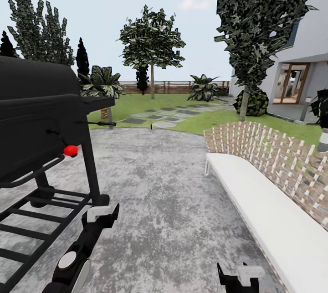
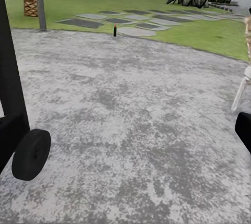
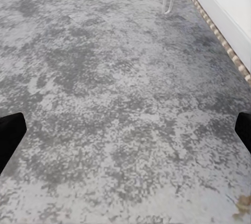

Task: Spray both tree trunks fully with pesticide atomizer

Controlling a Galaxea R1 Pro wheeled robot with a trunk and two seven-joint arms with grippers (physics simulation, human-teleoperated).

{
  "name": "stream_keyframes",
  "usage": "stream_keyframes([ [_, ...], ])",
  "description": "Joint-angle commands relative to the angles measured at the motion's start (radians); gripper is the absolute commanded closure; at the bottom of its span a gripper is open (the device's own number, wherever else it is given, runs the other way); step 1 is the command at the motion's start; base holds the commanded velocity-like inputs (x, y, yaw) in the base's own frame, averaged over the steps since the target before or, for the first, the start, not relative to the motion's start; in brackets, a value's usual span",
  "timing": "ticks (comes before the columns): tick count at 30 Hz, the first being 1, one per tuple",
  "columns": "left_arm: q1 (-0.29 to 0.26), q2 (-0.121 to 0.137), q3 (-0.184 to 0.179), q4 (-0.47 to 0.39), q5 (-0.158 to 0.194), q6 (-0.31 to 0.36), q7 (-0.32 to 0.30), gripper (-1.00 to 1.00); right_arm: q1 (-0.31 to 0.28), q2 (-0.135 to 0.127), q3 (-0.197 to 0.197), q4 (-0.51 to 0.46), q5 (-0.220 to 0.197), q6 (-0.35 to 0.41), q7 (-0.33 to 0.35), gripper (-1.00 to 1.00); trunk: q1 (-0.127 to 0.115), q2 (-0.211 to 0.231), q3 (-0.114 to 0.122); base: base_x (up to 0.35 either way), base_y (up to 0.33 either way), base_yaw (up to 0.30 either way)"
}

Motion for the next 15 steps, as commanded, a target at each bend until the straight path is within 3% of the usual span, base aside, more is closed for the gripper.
stream_keyframes([
  [1,0.000,0.000,0.000,0.000,0.000,0.000,0.000,-1.00,0.000,0.000,0.000,0.002,-0.001,0.000,0.000,-1.00,0.000,0.000,0.000,0.337,0.000,0.000],
  [15,0.000,0.000,0.000,0.000,0.000,0.000,0.000,-1.00,0.000,-0.001,-0.003,0.033,-0.001,-0.003,-0.001,-1.00,0.000,0.000,0.000,0.337,0.000,0.000],
])
